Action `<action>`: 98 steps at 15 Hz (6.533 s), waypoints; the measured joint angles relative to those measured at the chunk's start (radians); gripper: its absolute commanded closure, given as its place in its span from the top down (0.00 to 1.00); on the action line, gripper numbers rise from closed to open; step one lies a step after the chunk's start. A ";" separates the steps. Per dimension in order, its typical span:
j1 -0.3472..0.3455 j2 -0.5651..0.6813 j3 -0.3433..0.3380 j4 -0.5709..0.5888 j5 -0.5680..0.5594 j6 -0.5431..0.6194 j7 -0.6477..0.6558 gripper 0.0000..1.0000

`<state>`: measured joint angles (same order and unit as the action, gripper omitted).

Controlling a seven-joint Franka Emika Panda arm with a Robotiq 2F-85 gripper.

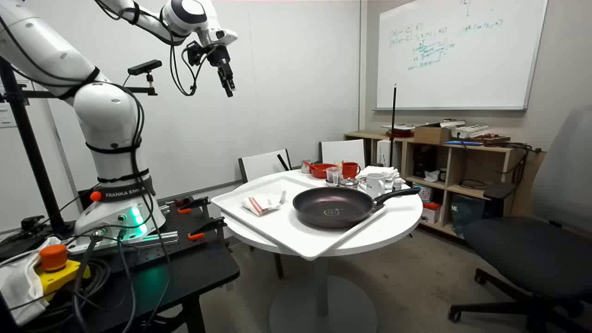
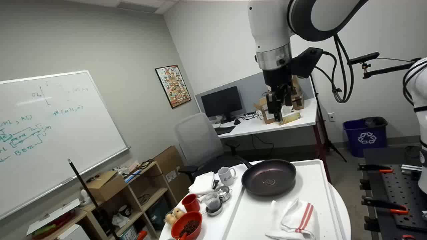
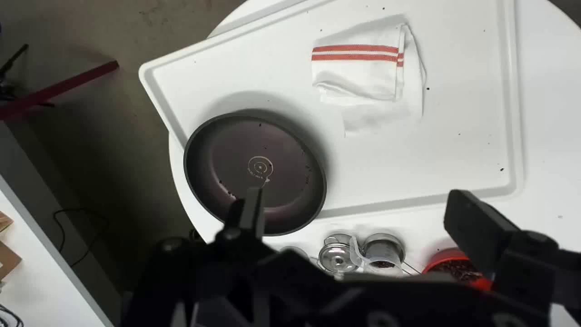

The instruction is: Pick up the white and red towel and use it to wipe the black pan, set the towel down on the tray

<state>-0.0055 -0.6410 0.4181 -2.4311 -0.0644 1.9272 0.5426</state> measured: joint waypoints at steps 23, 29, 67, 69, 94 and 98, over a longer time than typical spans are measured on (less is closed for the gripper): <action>0.006 0.249 -0.041 -0.002 -0.110 0.192 -0.113 1.00; 0.028 0.546 -0.143 0.033 -0.155 0.417 -0.338 1.00; 0.063 1.177 -0.196 0.370 -0.234 0.394 -1.228 1.00; 0.063 1.187 -0.174 0.369 -0.194 0.394 -1.251 1.00; 0.153 1.307 -0.319 0.232 -0.471 0.754 -1.109 0.43; 0.144 1.306 -0.319 0.229 -0.471 0.789 -1.109 0.14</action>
<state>0.1388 0.6653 0.0989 -2.2023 -0.5353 2.7159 -0.5667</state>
